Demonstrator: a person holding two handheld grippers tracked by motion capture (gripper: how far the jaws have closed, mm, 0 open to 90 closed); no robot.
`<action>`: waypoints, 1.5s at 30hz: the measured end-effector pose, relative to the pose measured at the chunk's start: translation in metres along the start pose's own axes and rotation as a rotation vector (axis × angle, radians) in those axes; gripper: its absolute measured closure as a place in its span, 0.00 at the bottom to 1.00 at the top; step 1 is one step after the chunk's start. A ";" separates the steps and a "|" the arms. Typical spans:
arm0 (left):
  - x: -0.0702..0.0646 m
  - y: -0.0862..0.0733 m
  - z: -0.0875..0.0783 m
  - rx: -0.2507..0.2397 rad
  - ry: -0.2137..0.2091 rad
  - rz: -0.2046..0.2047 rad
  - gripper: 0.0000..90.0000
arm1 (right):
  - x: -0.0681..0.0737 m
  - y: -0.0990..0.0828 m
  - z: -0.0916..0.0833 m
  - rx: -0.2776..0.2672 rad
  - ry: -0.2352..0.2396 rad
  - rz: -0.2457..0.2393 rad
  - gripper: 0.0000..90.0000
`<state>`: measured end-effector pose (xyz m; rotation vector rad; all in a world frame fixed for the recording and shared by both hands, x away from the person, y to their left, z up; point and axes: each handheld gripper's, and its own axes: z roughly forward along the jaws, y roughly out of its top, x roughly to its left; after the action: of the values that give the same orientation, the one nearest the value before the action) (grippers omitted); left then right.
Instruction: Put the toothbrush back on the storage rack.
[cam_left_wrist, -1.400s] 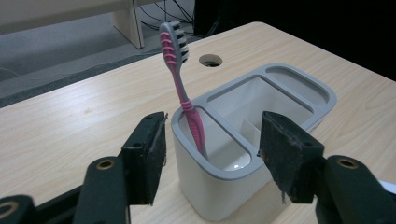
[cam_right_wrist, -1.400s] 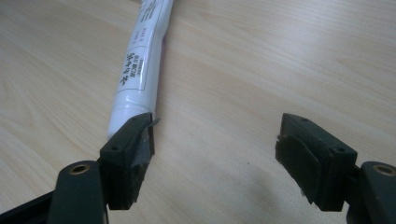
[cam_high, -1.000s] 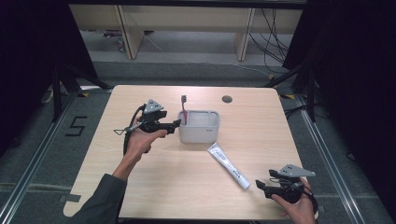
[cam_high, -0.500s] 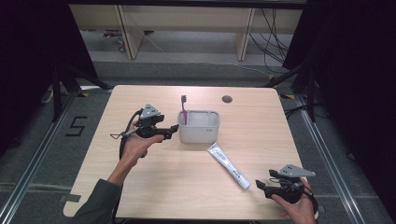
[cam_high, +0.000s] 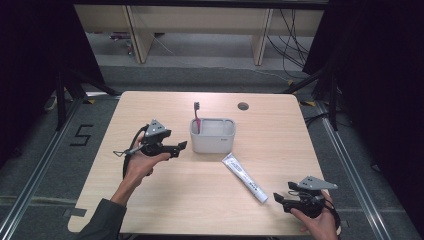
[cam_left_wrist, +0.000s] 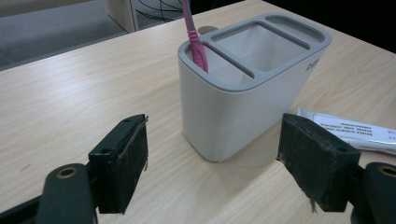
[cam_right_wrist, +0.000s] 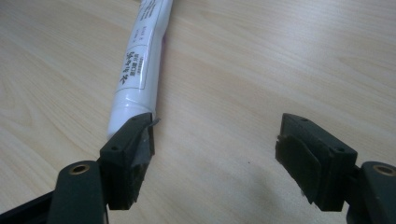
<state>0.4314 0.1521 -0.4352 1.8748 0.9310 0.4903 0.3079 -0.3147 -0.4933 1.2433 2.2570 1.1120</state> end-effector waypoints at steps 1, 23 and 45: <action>0.001 -0.001 -0.001 -0.004 0.000 0.004 0.26 | 0.000 0.000 0.000 0.000 0.000 -0.001 0.31; -0.003 -0.022 -0.003 0.021 -0.004 0.028 0.25 | 0.000 0.000 0.000 0.000 0.000 -0.005 0.31; -0.024 -0.044 -0.010 0.055 -0.049 0.068 0.21 | 0.001 0.001 0.000 -0.001 0.005 -0.007 0.31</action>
<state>0.3922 0.1509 -0.4679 1.9651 0.8587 0.4617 0.3078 -0.3141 -0.4927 1.2327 2.2624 1.1146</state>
